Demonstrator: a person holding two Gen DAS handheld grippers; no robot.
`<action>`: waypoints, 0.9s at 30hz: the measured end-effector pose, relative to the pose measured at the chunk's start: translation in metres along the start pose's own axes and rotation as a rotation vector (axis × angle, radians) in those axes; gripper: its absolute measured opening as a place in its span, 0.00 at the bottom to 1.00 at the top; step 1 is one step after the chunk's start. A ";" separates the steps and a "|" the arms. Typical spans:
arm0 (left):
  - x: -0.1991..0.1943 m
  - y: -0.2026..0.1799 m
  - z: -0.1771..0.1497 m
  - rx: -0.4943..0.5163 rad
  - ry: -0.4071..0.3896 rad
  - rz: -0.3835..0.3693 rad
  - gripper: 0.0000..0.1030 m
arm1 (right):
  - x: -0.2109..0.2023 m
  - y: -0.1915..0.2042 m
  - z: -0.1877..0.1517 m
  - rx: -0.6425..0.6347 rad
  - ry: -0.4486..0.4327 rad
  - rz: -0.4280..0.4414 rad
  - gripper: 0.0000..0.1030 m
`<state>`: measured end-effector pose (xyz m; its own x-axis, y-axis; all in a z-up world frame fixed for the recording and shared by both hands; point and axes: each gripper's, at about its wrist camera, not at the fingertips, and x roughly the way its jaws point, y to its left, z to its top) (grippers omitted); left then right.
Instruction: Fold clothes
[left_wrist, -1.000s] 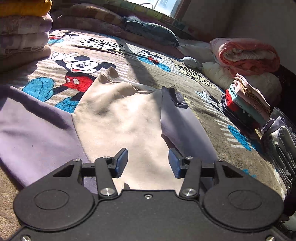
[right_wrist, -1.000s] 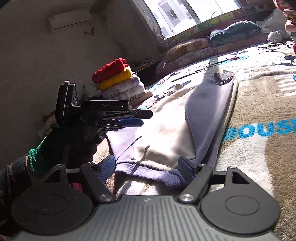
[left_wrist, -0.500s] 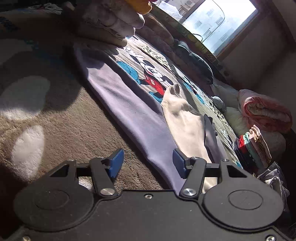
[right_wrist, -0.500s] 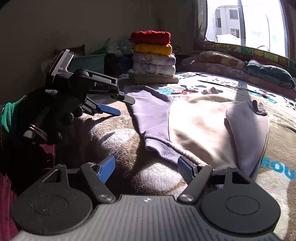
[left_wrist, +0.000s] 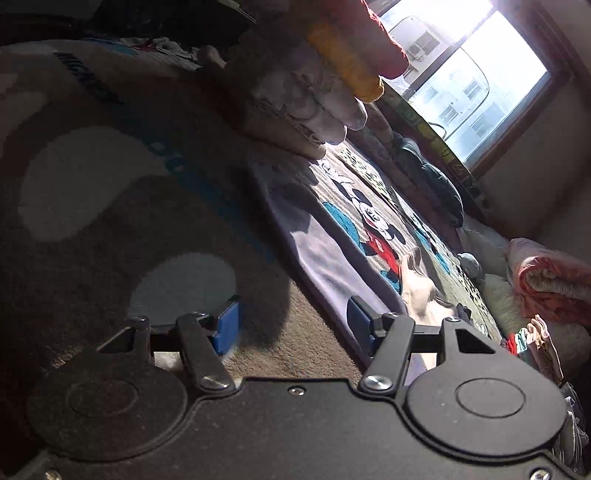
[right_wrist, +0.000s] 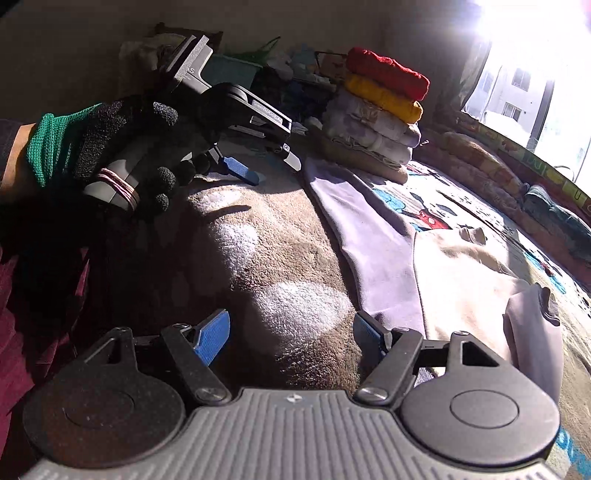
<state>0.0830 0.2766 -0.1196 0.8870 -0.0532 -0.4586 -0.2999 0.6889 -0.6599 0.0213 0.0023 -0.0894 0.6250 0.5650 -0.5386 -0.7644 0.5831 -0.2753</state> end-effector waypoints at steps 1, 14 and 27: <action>0.000 0.010 0.003 -0.053 -0.009 -0.008 0.58 | 0.009 0.000 0.010 -0.023 -0.003 -0.013 0.71; -0.023 0.066 0.031 -0.351 -0.073 -0.071 0.58 | 0.163 0.022 0.103 -0.411 0.111 -0.141 0.49; -0.036 0.095 0.043 -0.462 -0.102 -0.108 0.59 | 0.261 0.027 0.157 -0.514 0.172 -0.205 0.39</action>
<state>0.0382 0.3748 -0.1402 0.9446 -0.0199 -0.3276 -0.3081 0.2894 -0.9062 0.1888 0.2568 -0.1118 0.7662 0.3422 -0.5439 -0.6365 0.2880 -0.7155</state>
